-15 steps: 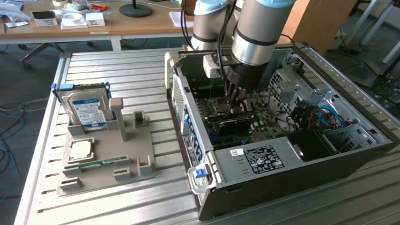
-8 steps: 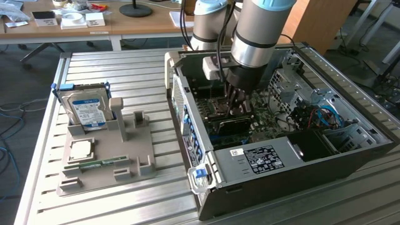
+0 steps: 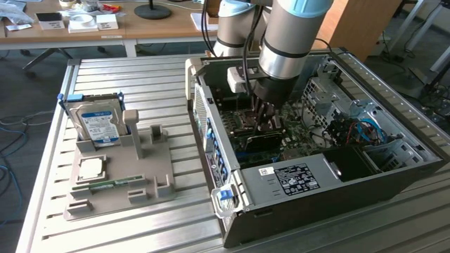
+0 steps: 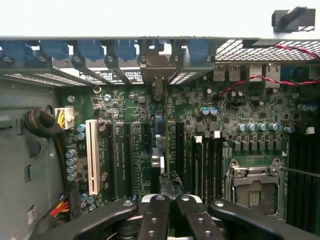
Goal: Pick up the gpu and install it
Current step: 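Press down on the gpu until it lock into place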
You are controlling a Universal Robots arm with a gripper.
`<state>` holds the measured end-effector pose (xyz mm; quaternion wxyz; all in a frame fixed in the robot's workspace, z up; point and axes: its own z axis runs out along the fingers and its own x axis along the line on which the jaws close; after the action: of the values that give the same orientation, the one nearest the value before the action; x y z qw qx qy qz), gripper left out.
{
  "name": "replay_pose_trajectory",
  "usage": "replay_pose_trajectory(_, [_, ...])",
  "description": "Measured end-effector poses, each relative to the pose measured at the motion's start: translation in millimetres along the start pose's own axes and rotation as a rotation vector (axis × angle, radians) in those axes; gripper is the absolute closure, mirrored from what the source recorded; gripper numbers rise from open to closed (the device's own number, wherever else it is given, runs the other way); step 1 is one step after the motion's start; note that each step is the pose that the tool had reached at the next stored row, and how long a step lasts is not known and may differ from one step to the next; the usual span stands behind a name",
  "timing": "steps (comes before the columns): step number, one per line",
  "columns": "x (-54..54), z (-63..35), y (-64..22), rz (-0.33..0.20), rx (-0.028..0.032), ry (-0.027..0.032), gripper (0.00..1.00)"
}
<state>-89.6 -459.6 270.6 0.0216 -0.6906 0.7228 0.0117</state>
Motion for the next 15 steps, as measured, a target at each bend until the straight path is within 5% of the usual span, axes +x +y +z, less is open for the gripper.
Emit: replay_pose_trajectory(15, [-0.3,7.8,0.0,0.0,-0.0003,0.0004,0.89])
